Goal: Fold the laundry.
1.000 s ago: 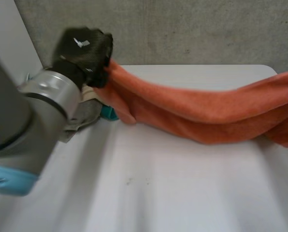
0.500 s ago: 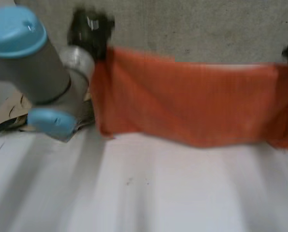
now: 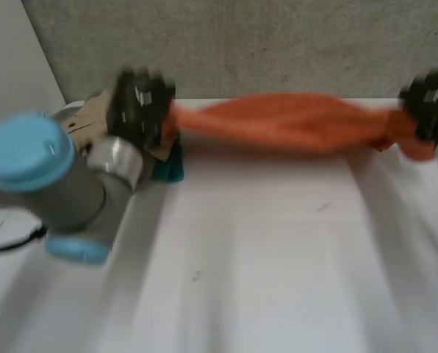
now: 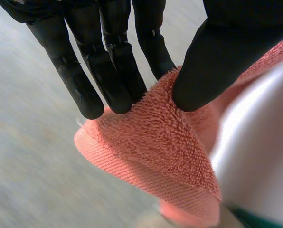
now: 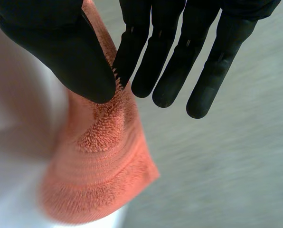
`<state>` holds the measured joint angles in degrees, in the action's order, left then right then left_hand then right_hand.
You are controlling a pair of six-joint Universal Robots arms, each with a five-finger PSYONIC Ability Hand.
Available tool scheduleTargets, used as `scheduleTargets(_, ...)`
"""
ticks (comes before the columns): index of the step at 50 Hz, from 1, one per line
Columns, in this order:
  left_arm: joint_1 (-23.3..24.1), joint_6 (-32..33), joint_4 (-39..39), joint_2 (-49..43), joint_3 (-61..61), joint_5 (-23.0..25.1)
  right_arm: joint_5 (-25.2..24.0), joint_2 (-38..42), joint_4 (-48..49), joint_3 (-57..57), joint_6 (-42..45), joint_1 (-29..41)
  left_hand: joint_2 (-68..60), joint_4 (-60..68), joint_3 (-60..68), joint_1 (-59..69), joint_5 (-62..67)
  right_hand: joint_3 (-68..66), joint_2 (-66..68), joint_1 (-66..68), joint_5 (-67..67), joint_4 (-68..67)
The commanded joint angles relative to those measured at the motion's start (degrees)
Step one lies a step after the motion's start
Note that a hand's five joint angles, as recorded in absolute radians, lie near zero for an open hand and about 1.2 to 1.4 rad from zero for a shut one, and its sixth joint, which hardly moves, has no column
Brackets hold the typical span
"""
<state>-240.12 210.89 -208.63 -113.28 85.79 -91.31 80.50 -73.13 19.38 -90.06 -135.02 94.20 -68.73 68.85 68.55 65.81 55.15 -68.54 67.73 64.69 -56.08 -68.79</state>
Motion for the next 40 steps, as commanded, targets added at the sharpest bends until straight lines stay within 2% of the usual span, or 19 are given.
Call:
scheduleTargets(1, 0.3, 0.3, -3.1, -0.7, 16.3, 0.5, -5.7, 1.3, -5.5, -13.6, 0.6, -2.3, -11.3, 11.2, 11.5, 14.2, 14.9, -11.5, 12.3, 15.3, -13.9, -11.2)
scheduleTargets(4, 0.5, 0.4, -2.6, -0.5, 19.5, 0.4, -7.5, 2.3, -5.5, -15.8, 0.6, -2.9, -10.8, 10.7, 11.0, 13.7, 14.4, -11.5, 12.3, 15.3, -13.9, -11.2)
scheduleTargets(7, 0.6, 0.5, -1.9, 0.4, 21.0, 0.3, -8.0, 2.3, -5.5, -16.0, 0.0, -3.1, 1.3, -1.4, -1.1, 1.6, 2.3, -11.5, 12.3, 15.3, -13.9, -11.2)
scheduleTargets(10, 0.8, 1.0, 0.7, 2.5, 22.5, 0.2, -8.1, 2.0, -5.4, -15.9, -0.1, -3.2, 19.3, -19.4, -19.1, -16.3, -15.7, -11.5, 12.3, 15.3, -13.9, -11.2)
scheduleTargets(11, 0.7, 0.9, 2.9, 4.1, 22.3, 0.1, -8.1, 1.9, -5.4, -15.9, -0.1, -3.2, 29.3, -29.4, -29.1, -26.4, -25.7, -11.5, 12.3, 15.3, -13.9, -11.2)
scheduleTargets(19, 0.0, -1.7, 15.2, 9.1, 16.3, 0.2, -8.1, 1.7, -5.5, -16.3, -0.1, -3.3, 47.6, -47.7, -47.4, -44.6, -44.0, -11.5, 12.3, 15.3, -13.9, -11.2)
scheduleTargets(25, -0.8, -10.1, 22.2, 8.3, 7.8, 0.3, -8.2, 1.8, -5.5, -16.9, -0.1, -3.1, 48.4, -48.5, -48.2, -45.5, -44.8, -11.5, 12.3, 15.3, -13.9, -11.2)
scheduleTargets(30, -2.4, -16.3, 28.1, 0.5, 0.0, -0.3, -8.3, 1.8, -5.5, -17.2, -0.1, -3.2, 46.7, -46.9, -46.6, -43.8, -43.2, -11.5, 12.3, 15.3, -13.9, -11.2)
scheduleTargets(34, -2.2, -17.1, 32.9, -4.5, -2.7, -1.8, -8.3, 1.9, -5.5, -17.2, -0.1, -3.4, 44.7, -44.9, -44.5, -41.8, -41.1, -11.5, 12.3, 15.3, -13.9, -11.2)
scheduleTargets(40, -1.8, -17.2, 34.7, -6.1, -2.6, -3.2, -8.3, 1.8, -5.5, -17.3, -0.1, -4.8, 44.6, -44.7, -44.4, -41.6, -41.0, -11.5, 12.3, 15.3, -13.9, -11.2)
